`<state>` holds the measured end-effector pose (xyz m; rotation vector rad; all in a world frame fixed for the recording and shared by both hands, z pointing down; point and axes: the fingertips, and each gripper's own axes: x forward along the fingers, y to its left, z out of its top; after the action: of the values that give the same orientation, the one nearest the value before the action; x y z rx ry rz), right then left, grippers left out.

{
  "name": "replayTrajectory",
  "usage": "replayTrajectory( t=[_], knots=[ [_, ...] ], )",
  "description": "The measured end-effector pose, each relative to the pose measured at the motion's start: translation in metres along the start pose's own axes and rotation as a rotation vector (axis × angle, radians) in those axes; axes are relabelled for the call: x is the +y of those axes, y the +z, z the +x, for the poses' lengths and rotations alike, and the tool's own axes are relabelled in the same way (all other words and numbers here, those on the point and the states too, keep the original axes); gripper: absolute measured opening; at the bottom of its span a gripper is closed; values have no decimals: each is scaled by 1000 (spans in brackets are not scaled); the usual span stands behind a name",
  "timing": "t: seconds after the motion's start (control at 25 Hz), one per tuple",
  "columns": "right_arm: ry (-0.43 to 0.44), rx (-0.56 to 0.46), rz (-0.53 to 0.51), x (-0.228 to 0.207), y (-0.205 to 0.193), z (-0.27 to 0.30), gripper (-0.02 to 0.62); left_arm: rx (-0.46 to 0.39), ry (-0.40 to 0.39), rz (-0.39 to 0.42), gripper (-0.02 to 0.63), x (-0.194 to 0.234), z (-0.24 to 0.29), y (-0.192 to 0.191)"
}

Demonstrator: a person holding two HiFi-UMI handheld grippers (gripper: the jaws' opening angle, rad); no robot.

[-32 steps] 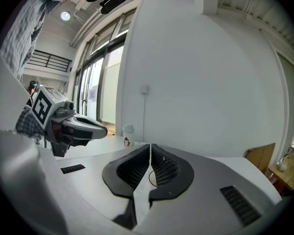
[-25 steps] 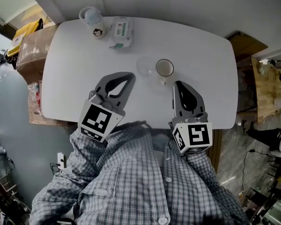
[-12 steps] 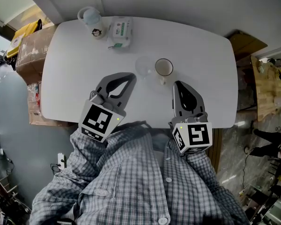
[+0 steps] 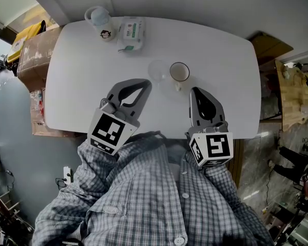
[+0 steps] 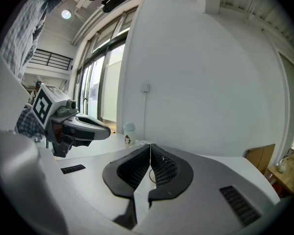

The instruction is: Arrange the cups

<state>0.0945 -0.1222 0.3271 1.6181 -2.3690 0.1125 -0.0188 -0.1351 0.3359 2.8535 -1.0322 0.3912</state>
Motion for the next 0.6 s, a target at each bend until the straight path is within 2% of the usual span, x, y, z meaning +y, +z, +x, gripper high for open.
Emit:
replayTrajectory(
  t=[0.6],
  knots=[
    [-2,6,7,1,-2,-1,23,1,-20,5,14,-6,1,0]
  ],
)
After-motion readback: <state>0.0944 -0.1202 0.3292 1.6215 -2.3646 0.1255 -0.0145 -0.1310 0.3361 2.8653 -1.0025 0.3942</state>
